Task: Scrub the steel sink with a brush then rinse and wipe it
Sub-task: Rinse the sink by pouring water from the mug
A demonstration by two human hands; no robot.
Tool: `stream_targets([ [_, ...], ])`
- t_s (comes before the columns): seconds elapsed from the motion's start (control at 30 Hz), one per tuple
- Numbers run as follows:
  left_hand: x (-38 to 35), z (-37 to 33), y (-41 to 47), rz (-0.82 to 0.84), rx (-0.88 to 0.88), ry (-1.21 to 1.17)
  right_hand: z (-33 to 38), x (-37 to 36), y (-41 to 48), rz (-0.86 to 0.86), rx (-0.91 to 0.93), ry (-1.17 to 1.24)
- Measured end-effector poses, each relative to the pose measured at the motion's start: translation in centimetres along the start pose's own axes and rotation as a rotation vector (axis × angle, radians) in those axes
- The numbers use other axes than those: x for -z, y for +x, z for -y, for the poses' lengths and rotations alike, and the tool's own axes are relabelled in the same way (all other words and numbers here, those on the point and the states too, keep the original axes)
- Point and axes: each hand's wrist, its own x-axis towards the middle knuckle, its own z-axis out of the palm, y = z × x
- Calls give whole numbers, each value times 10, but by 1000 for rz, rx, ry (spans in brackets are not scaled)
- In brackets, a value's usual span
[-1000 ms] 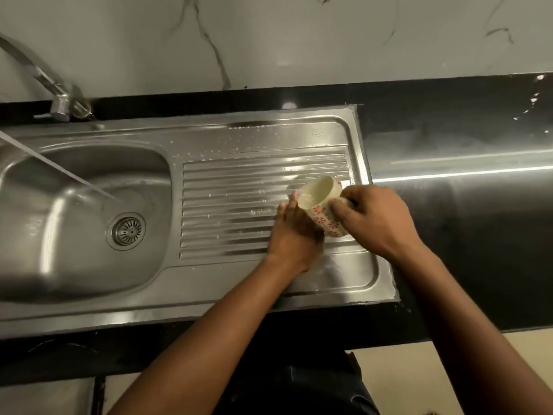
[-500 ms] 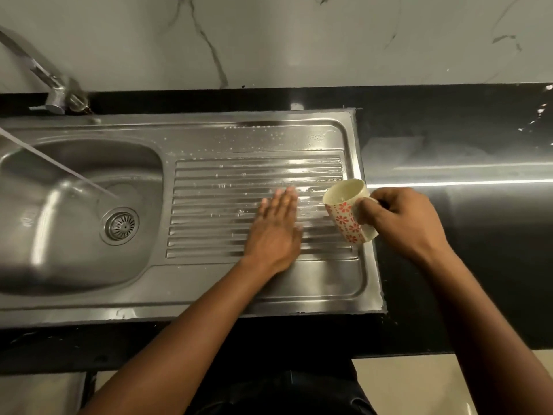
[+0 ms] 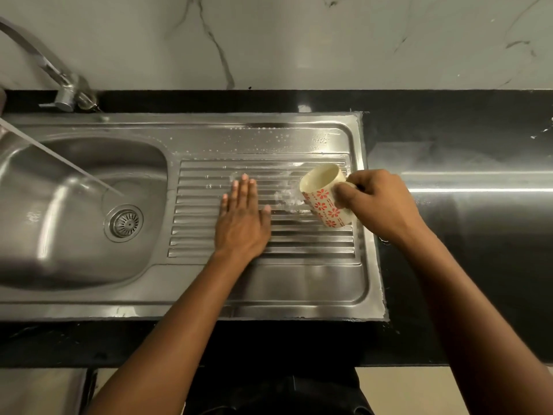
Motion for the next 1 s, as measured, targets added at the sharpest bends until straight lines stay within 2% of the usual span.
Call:
stream_targets([
  [0.13, -1, -16, 4, 30, 79, -8, -13, 14, -7, -50, -80, 104],
  [0.17, -2, -29, 8, 37, 44, -16, -15, 18, -6, -68, -94, 81],
  [0.3, -9, -84, 32, 64, -285, -4, -16, 23, 8, -111, -104, -147],
  [0.43, -7, -103, 50, 70, -361, -10, 1, 14, 29, -156, -6, -319],
  [0.5, -5, -93, 51, 42, -312, -37, 11, 6, 38, -147, 50, -347],
  [0.63, -2, -46, 45, -32, -95, -26, 21, -4, 47, -72, 128, -260],
  [0.73, 5, -20, 39, -33, 46, -4, 14, 3, 45, 12, 72, -67],
  [0.83, 6, -32, 42, 4, 75, -10, -3, 13, 40, 20, -56, 191],
  [0.9, 6, -53, 49, 16, -29, -22, -12, 21, 38, -6, -128, 258],
  [1.0, 0, -90, 69, 59, -313, -11, -18, 33, 41, -50, -185, 199],
])
